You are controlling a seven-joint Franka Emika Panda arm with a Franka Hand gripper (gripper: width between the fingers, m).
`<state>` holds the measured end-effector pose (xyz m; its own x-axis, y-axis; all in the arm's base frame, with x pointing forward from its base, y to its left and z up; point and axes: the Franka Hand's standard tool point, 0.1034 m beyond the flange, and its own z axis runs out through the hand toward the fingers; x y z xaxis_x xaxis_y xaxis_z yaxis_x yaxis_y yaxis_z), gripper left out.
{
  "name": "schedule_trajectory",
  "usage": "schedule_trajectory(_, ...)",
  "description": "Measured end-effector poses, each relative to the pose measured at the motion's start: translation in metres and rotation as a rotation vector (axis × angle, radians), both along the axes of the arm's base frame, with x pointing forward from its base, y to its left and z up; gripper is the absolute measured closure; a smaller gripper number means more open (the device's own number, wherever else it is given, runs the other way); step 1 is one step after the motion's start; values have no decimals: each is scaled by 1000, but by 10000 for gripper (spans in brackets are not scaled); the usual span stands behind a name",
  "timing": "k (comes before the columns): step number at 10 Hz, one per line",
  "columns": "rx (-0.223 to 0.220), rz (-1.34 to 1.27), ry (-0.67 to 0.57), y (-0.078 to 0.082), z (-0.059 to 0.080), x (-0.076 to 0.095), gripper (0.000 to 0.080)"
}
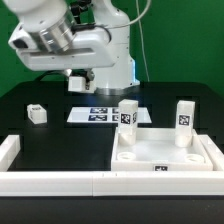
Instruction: Assemble square table
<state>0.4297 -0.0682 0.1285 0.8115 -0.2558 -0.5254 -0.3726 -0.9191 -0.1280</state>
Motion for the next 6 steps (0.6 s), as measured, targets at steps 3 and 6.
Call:
schedule_trajectory(3, -84, -4, -202, 34, 54, 81, 512)
schedule_trajectory(6, -167, -82, -394, 56, 64, 110, 512)
